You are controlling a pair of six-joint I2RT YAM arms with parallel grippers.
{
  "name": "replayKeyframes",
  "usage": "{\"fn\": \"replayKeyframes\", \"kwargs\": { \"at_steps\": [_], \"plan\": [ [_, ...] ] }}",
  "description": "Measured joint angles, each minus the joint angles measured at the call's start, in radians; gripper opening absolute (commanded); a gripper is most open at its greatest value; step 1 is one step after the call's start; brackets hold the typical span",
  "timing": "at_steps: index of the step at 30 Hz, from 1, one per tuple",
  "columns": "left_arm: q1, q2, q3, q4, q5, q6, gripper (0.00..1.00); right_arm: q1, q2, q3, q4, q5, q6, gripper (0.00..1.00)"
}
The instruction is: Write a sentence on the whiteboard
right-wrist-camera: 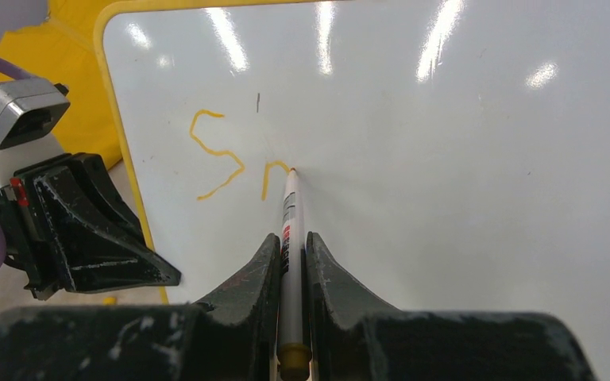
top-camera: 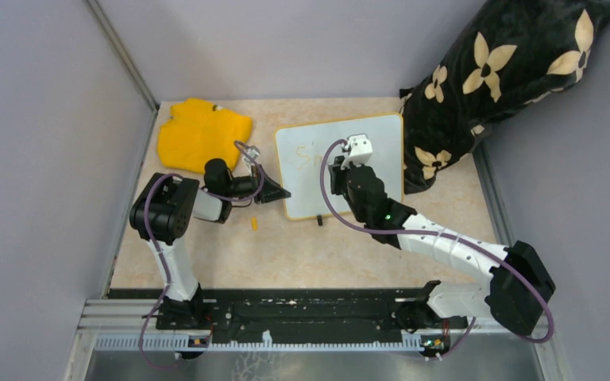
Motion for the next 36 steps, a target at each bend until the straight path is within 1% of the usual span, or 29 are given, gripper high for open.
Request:
{"fn": "replayKeyframes", "kwargs": {
  "at_steps": [21,36],
  "plan": [
    [0.0,0.0,0.002,-0.001,0.0,0.0,0.0,-0.018,-0.002,0.01,-0.002,0.006,0.0,0.0],
    [0.0,0.0,0.003,-0.003,0.001,0.003,0.0,-0.031,-0.048,-0.043,-0.021,0.006,0.011,0.0]
  ]
}}
